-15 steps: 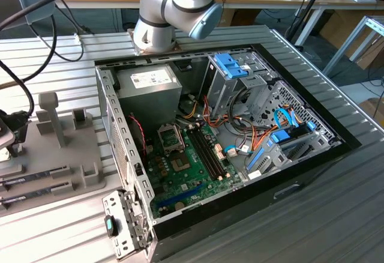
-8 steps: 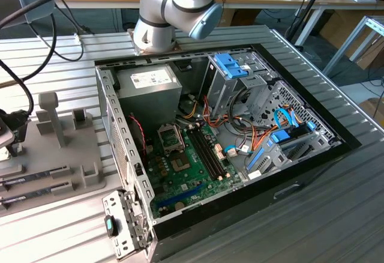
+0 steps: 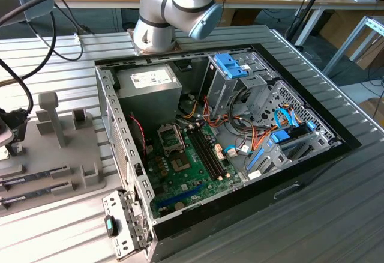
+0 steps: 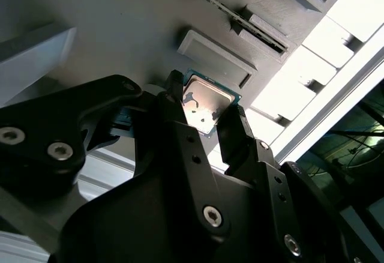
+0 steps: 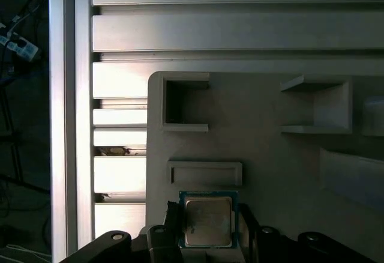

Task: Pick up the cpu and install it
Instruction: 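Pick up the cpu and move it towards the insertion slot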

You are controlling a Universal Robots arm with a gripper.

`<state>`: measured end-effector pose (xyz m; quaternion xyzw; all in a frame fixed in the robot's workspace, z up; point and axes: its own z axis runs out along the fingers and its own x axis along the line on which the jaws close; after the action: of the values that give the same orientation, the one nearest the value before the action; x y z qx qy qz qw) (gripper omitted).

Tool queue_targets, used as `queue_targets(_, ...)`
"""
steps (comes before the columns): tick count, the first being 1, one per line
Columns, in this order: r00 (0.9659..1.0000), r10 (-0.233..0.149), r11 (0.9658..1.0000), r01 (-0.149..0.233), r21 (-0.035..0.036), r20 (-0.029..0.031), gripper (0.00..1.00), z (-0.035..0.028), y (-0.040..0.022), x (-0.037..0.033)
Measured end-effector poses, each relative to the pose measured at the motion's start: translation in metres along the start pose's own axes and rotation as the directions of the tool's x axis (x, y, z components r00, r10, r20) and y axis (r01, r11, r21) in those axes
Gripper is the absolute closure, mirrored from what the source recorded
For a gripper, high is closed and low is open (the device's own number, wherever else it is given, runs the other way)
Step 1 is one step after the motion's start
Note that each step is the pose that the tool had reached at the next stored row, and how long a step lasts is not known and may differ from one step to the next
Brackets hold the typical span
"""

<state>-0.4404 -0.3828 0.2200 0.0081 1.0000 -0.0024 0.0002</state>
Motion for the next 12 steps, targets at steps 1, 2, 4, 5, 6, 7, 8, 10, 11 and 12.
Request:
queue_targets(1, 1.0, 0.0, 1.0, 0.0, 0.0, 0.0, 0.53, -0.0004, 0.0, 0.0)
queue_targets(2, 1.0, 0.0, 1.0, 0.0, 0.0001, -0.0002, 0.53, -0.0009, 0.0, 0.0)
queue_targets(4, 1.0, 0.0, 1.0, 0.0, 0.0001, -0.0002, 0.53, -0.0017, 0.0, 0.0)
queue_targets(5, 1.0, 0.0, 1.0, 0.0, 0.0001, -0.0002, 0.53, -0.0021, 0.0, 0.0)
queue_targets(6, 1.0, 0.0, 1.0, 0.0, 0.0001, -0.0001, 0.53, -0.0031, 0.0, 0.0)
queue_targets(7, 1.0, 0.0, 1.0, 0.0, 0.0001, -0.0001, 0.53, -0.0036, 0.0, 0.0)
queue_targets(8, 1.0, 0.0, 1.0, 0.0, 0.0, -0.0001, 0.53, -0.004, 0.0, 0.0)
queue_targets(10, 1.0, 0.0, 1.0, 0.0, 0.0, -0.0001, 0.53, -0.0048, 0.0, 0.0)
queue_targets(11, 1.0, 0.0, 1.0, 0.0, 0.0001, -0.0002, 0.53, -0.0055, 0.0, 0.0)
queue_targets(12, 1.0, 0.0, 1.0, 0.0, 0.0001, -0.0002, 0.53, -0.0061, 0.0, 0.0)
